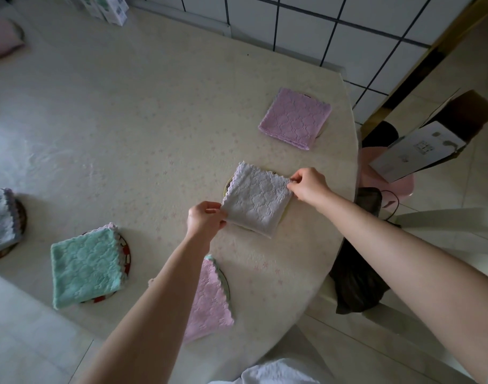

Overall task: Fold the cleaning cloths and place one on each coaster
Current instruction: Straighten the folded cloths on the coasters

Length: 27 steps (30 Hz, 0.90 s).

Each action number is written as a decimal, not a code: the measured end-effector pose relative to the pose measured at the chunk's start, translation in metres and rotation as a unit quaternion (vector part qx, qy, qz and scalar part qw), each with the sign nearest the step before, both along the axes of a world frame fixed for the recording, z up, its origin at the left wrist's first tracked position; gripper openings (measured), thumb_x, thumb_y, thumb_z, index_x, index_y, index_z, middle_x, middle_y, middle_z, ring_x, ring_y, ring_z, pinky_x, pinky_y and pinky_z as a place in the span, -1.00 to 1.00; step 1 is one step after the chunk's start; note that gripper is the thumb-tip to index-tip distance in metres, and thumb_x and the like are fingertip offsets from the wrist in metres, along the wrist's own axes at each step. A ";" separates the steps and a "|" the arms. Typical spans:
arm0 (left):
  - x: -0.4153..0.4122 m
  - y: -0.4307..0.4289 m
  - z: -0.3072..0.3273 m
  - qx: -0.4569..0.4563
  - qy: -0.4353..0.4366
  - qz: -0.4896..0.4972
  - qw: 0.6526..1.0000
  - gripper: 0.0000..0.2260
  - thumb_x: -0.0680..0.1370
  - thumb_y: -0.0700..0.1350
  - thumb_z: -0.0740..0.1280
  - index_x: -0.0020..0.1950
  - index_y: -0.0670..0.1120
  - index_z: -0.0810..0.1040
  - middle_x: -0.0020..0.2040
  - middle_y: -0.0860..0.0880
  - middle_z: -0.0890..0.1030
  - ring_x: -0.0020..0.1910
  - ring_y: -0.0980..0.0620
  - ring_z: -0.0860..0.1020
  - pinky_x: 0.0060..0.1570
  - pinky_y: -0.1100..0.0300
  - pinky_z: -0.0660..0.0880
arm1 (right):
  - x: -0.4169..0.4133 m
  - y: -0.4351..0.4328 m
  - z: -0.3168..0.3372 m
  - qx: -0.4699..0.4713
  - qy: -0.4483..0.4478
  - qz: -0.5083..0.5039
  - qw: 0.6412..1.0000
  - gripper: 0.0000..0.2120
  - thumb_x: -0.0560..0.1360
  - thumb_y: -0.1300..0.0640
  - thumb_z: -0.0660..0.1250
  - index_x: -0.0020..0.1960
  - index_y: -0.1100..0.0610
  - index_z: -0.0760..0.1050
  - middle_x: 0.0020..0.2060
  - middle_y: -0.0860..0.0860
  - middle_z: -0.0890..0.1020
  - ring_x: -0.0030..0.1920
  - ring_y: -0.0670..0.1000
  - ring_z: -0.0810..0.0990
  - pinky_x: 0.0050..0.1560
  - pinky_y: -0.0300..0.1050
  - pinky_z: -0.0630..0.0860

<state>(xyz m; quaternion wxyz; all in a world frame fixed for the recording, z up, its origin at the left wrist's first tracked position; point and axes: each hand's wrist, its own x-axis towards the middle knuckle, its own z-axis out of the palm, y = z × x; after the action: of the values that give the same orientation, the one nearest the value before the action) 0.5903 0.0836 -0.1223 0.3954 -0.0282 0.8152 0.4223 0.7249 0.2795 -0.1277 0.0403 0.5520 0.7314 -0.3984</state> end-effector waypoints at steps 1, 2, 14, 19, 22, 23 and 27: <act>0.001 -0.001 -0.001 -0.006 0.008 0.000 1.000 -0.88 0.46 -0.32 0.39 -0.05 -0.17 0.60 -0.15 -0.14 0.62 -0.20 -0.05 0.60 -0.04 0.06 0.62 | -0.001 -0.001 -0.001 0.009 -0.007 0.002 1.000 -0.81 0.46 0.16 0.36 0.05 0.20 0.57 -0.05 0.14 0.63 0.00 0.11 0.58 0.07 -0.12 0.48; 0.000 -0.002 -0.002 -0.010 0.016 -0.002 1.000 -0.90 0.45 -0.31 0.40 -0.08 -0.15 0.61 -0.18 -0.12 0.62 -0.22 -0.06 0.60 -0.03 0.04 0.62 | -0.001 -0.002 -0.001 0.016 -0.013 0.001 1.000 -0.79 0.47 0.16 0.35 0.07 0.19 0.57 0.01 0.14 0.64 0.07 0.14 0.57 0.06 -0.15 0.44; -0.032 -0.074 0.002 -0.052 0.172 -0.210 0.961 -0.87 0.48 -0.21 0.36 0.00 -0.08 0.61 -0.12 -0.01 0.64 -0.16 0.02 0.59 -0.15 0.24 0.48 | 0.021 -0.101 0.007 0.175 0.077 -0.054 0.980 -0.75 0.44 0.27 0.29 0.12 0.21 0.44 -0.10 0.10 0.56 -0.12 0.12 0.55 -0.03 -0.08 0.44; -0.059 -0.127 0.002 -0.046 0.197 -0.310 0.929 -0.88 0.48 -0.20 0.35 0.00 -0.08 0.62 -0.14 0.03 0.63 -0.19 0.10 0.57 -0.19 0.37 0.39 | 0.012 -0.185 0.006 0.165 0.076 -0.061 0.981 -0.83 0.43 0.30 0.29 0.02 0.23 0.50 -0.21 0.08 0.59 -0.20 0.11 0.57 -0.11 -0.10 0.46; -0.069 -0.158 0.002 -0.038 0.200 -0.332 0.921 -0.88 0.48 -0.19 0.36 0.00 -0.10 0.61 -0.15 0.01 0.64 -0.21 0.10 0.57 -0.30 0.43 0.36 | 0.008 -0.227 0.003 0.136 0.039 -0.079 0.987 -0.84 0.46 0.28 0.27 0.03 0.23 0.51 -0.15 0.11 0.63 -0.15 0.12 0.59 -0.14 -0.20 0.39; -0.069 -0.168 0.002 -0.034 0.200 -0.335 0.920 -0.87 0.48 -0.19 0.36 0.01 -0.10 0.61 -0.14 0.00 0.64 -0.21 0.08 0.56 -0.29 0.38 0.37 | 0.007 -0.239 0.002 0.129 0.025 -0.082 0.988 -0.84 0.47 0.26 0.27 0.03 0.23 0.52 -0.13 0.12 0.63 -0.12 0.13 0.60 -0.13 -0.19 0.38; -0.060 -0.200 0.002 -0.026 0.170 -0.313 0.934 -0.88 0.47 -0.19 0.37 0.00 -0.11 0.57 -0.18 0.02 0.59 -0.17 0.03 0.53 -0.21 0.24 0.39 | 0.005 -0.273 -0.001 0.089 -0.028 -0.094 0.991 -0.82 0.47 0.20 0.31 0.05 0.23 0.52 -0.05 0.14 0.64 0.01 0.16 0.59 0.00 -0.11 0.44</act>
<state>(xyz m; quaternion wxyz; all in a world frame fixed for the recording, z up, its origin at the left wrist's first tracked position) 0.5299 -0.1168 -0.1201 0.3622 0.2900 0.8484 0.2548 0.7296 0.0062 -0.1287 -0.0263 0.6302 0.7076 -0.3184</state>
